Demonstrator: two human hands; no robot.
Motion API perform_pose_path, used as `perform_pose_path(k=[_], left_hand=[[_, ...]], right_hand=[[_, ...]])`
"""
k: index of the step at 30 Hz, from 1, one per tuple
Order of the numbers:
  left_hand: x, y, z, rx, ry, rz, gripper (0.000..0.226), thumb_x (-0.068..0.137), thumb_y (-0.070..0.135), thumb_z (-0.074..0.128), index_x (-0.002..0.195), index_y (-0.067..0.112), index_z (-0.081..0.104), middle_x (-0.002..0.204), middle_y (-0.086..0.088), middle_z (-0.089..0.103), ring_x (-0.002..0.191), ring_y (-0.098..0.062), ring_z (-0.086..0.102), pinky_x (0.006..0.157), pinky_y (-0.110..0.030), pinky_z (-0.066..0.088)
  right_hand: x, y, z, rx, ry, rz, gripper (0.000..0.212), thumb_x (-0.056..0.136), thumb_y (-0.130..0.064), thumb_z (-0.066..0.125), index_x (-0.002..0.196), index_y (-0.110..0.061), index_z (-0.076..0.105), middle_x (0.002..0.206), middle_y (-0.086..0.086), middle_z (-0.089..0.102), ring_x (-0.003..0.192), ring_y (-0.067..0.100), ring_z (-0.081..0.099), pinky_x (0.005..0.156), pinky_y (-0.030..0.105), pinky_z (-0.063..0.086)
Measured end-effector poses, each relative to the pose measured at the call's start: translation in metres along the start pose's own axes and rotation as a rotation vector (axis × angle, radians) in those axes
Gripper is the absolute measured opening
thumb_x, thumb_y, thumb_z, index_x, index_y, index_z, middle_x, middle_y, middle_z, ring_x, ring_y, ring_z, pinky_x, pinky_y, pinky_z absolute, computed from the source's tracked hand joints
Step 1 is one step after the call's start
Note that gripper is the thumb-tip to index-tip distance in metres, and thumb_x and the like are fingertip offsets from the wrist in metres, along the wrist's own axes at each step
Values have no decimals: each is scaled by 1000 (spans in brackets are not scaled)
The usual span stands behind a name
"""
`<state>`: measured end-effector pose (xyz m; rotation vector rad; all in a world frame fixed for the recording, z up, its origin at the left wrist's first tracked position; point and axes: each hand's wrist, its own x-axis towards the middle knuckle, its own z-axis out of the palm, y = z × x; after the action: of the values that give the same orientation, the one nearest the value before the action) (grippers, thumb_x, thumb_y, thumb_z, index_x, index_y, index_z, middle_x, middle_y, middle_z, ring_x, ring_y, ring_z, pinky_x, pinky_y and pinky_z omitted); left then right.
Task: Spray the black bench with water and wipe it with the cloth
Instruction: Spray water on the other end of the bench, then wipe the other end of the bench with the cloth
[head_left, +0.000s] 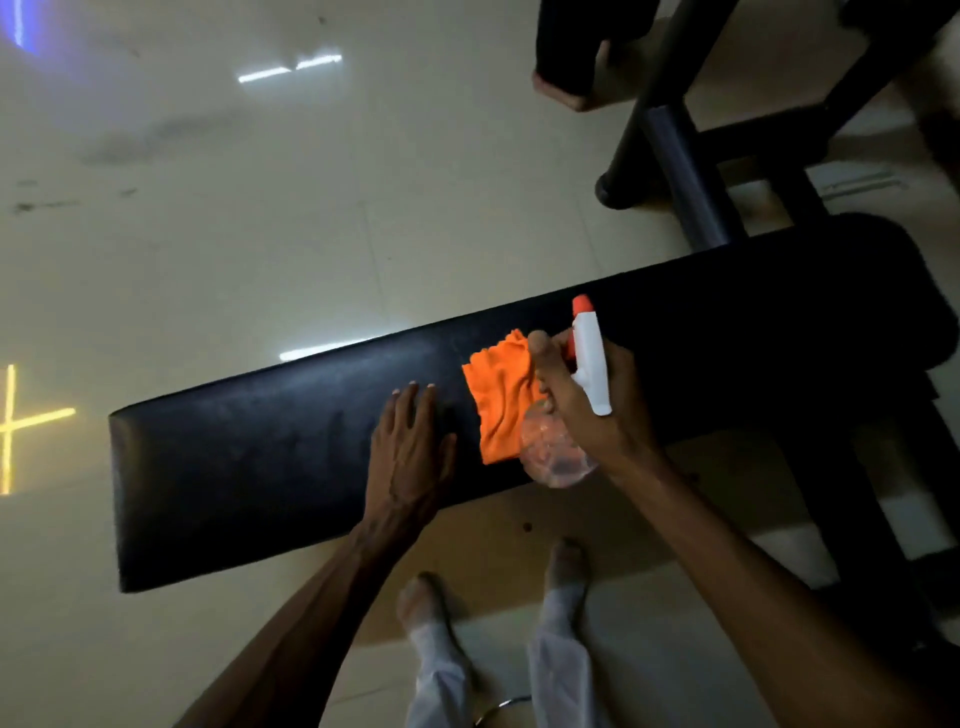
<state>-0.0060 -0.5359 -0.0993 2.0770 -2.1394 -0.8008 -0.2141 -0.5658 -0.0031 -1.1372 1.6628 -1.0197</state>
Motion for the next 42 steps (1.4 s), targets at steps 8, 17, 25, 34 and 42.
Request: perform_pose_path(k=[8, 17, 25, 34, 42], left_hand=[[-16, -78, 6, 118, -164, 53, 78, 102, 40, 55, 165, 18, 14, 174, -9, 1, 162, -31, 0, 131, -49, 18], [-24, -95, 7, 99, -96, 8, 71, 105, 42, 48, 165, 23, 15, 175, -7, 0, 162, -30, -3, 130, -48, 15], [-27, -83, 2, 40, -107, 19, 68, 105, 35, 50, 163, 13, 21, 174, -11, 8, 162, -30, 2, 130, -43, 19], [-46, -44, 17, -31, -54, 177, 34, 98, 19, 62, 130, 10, 60, 140, -11, 55, 126, -33, 54, 98, -42, 50], [-45, -28, 28, -61, -31, 226, 30, 97, 16, 64, 126, 11, 63, 135, -11, 56, 121, -33, 56, 96, -42, 52]], right_hand=[[17, -22, 107, 74, -139, -161, 29, 94, -20, 81, 91, 1, 61, 79, 4, 62, 71, 19, 62, 69, 25, 52], [20, -4, 147, -157, -233, -208, 42, 83, -20, 91, 110, 3, 66, 106, 18, 72, 99, 32, 71, 91, 51, 60], [19, 25, 97, -318, -387, -75, 101, 70, -31, 100, 156, -23, 47, 151, 0, 56, 144, 21, 47, 119, 39, 42], [16, 95, 7, -692, -32, 380, 62, 94, -22, 79, 149, -7, 54, 149, 20, 48, 141, 39, 49, 117, 43, 42], [19, 100, 24, -507, 55, 537, 51, 87, -14, 83, 131, -6, 58, 132, 20, 64, 122, 38, 64, 93, 37, 53]])
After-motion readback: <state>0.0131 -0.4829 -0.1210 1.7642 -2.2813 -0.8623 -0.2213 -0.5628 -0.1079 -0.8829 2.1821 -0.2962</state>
